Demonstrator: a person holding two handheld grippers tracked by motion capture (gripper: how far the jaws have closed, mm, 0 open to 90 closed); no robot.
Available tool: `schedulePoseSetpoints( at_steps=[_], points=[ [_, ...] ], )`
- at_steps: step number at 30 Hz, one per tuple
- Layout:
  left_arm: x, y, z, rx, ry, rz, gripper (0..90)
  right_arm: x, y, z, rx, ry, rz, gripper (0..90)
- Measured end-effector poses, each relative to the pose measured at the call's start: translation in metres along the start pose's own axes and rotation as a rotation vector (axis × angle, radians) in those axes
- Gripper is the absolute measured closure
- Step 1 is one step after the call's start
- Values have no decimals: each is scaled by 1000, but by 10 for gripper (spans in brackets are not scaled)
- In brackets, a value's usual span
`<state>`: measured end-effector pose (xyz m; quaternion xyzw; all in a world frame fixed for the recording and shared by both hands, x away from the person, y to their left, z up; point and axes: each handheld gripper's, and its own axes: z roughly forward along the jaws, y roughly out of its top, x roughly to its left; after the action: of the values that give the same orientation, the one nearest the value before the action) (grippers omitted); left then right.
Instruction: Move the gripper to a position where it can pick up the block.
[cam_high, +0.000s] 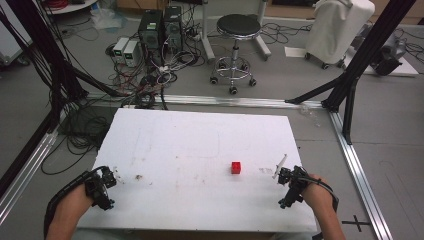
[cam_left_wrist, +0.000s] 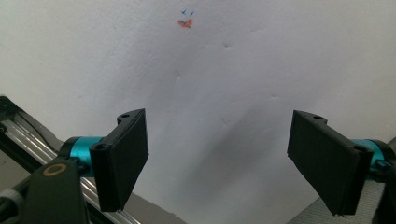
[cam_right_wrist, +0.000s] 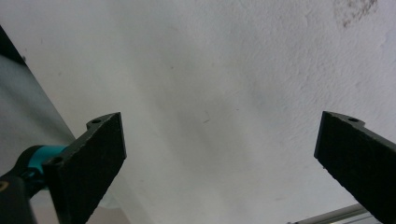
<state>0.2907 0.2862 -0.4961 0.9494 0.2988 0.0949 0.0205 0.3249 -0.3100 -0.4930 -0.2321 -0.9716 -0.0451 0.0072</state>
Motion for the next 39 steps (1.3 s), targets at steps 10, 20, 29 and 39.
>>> schedulePoseSetpoints(
  at_steps=[10,20,29,39],
  points=[
    [1,-1,2,-1,-2,-6,207,-19,12,-10,-37,1,-101,13],
    [1,1,1,-5,-4,-3,207,-35,35,-28,-36,-53,-231,13],
    [2,0,2,-9,-8,-13,208,-48,60,-62,-52,-99,-299,13],
    [3,0,2,-10,-9,-13,208,-48,93,-81,-52,-121,-410,13]
  ],
)
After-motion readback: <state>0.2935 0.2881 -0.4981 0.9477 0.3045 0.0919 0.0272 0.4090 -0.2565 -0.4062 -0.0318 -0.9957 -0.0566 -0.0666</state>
